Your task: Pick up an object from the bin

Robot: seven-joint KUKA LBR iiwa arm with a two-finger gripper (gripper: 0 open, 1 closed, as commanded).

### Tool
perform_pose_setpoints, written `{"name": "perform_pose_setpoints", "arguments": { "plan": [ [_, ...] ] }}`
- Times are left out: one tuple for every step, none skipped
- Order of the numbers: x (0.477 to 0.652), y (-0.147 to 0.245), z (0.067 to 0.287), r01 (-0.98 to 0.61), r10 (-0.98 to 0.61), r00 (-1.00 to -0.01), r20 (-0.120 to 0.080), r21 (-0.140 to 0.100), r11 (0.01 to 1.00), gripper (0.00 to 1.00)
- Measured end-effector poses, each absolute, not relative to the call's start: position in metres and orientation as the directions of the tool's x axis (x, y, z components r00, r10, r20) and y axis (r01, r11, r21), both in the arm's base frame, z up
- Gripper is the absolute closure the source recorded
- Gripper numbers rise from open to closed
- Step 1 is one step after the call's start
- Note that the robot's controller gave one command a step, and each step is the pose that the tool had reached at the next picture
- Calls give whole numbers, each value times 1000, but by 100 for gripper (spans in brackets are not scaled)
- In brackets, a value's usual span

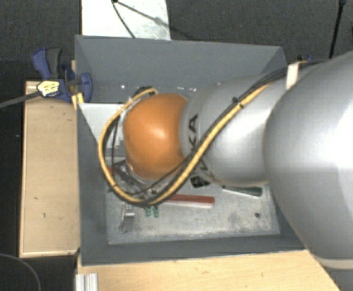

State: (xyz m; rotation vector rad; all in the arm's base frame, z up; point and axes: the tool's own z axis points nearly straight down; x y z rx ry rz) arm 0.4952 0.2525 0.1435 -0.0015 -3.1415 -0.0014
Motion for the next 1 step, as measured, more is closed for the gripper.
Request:
{"name": "perform_pose_setpoints", "arguments": {
  "plan": [
    [513, 146, 202, -81, -81, -997, -8, -2, 997, 0]
  ]
}}
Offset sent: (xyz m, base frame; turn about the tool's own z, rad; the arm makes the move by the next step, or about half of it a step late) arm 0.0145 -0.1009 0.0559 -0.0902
